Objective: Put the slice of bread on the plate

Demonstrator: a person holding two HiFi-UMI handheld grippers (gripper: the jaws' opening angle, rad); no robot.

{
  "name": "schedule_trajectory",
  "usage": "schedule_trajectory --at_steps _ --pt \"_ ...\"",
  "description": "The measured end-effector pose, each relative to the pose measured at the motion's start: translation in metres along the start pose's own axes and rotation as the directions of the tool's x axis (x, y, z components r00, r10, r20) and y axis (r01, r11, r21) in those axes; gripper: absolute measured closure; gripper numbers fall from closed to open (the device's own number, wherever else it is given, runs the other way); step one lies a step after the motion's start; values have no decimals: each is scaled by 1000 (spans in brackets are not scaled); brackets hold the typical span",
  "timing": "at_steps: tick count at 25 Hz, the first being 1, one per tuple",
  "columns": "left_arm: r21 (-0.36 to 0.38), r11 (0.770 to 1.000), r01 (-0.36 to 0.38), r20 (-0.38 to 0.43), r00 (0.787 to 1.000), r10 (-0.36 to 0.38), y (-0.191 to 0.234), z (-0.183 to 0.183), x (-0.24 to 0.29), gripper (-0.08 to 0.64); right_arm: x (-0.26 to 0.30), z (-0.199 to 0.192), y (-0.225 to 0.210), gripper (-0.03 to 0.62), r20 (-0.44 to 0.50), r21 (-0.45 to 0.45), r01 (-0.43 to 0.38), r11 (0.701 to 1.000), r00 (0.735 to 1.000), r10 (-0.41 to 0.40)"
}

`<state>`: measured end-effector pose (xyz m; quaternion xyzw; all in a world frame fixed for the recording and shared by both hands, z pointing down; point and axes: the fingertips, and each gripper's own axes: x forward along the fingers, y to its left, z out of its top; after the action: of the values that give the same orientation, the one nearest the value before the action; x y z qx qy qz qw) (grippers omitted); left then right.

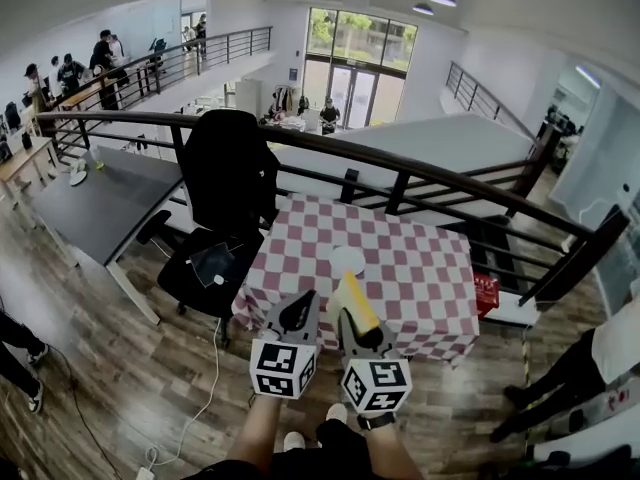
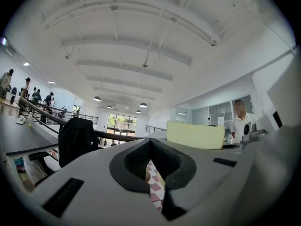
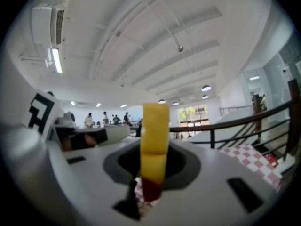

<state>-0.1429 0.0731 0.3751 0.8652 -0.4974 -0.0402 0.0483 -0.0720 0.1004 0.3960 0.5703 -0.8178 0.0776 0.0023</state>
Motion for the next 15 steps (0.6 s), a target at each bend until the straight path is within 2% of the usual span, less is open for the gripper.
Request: schedule_trajectory --at_steps 4,9,15 --pt "-18 1000 16 -6 1000 -16 -5 -10 18 541 4 -15 -15 497 -13 25 26 999 1000 -25" --pt "-9 1000 9 -25 1000 -9 6 -17 45 541 30 -12 -49 497 -16 33 74 997 997 -73" --pt "21 1000 -21 -7 1000 21 26 0 90 541 74 6 -79 497 9 34 66 997 998 -66"
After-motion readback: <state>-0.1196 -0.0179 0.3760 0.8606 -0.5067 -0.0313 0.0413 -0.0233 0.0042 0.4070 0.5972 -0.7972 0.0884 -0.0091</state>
